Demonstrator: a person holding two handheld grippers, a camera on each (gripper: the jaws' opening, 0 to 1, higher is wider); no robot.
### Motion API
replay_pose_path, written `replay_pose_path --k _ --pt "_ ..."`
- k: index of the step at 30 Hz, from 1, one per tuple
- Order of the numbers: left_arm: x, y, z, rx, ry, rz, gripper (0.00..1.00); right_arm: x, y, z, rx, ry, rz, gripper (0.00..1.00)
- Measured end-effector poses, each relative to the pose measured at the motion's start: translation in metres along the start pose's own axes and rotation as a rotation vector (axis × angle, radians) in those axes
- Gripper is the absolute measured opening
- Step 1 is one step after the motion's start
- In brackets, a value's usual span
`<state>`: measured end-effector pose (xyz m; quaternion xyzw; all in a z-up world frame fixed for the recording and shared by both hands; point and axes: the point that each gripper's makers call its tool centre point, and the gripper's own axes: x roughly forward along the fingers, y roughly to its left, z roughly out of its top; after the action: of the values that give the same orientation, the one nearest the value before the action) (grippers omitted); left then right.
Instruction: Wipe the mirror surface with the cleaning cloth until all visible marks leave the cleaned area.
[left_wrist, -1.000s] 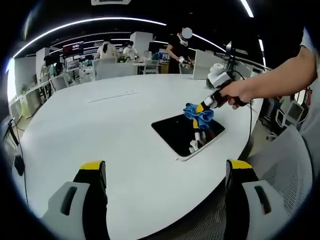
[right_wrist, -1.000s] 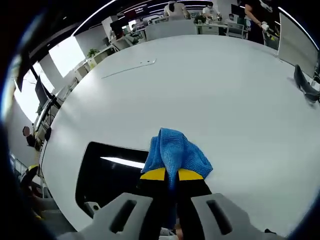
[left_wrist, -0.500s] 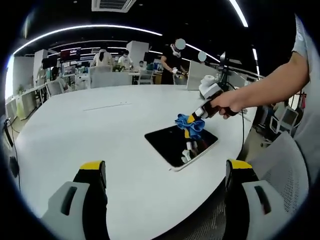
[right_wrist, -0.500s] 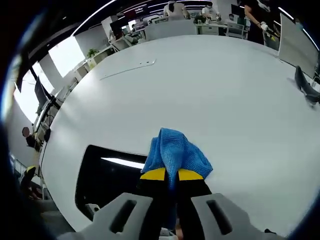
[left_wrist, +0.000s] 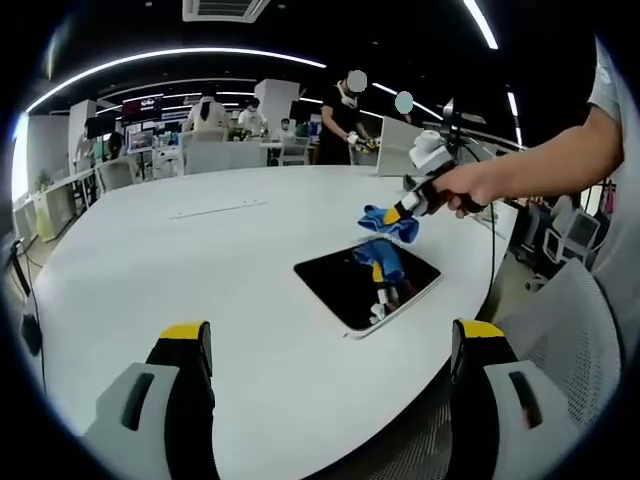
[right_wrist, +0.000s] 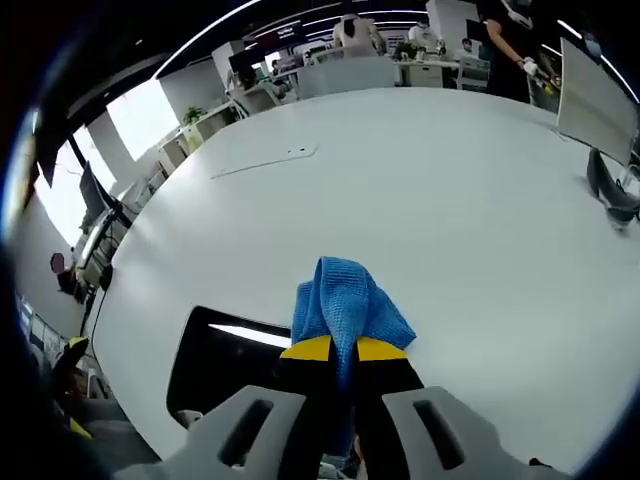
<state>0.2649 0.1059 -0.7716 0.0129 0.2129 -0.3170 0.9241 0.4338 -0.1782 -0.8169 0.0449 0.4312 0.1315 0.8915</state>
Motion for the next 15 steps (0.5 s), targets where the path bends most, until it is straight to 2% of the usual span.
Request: replay_pose_path --k 7,12,15 --pt "0.0 0.001 -0.001 0.001 0.01 0.006 0.99 -0.028 -0.024 0.0 -0.009 -0.017 -0.001 0.01" --pt "0.0 0.001 -0.003 0.0 0.018 0.007 0.99 -0.047 -0.045 -0.014 0.014 -0.012 -0.02 0.01" --pt "0.0 0.001 -0.005 -0.001 0.025 0.006 0.99 -0.051 -0.054 -0.023 0.018 -0.005 -0.03 0.01"
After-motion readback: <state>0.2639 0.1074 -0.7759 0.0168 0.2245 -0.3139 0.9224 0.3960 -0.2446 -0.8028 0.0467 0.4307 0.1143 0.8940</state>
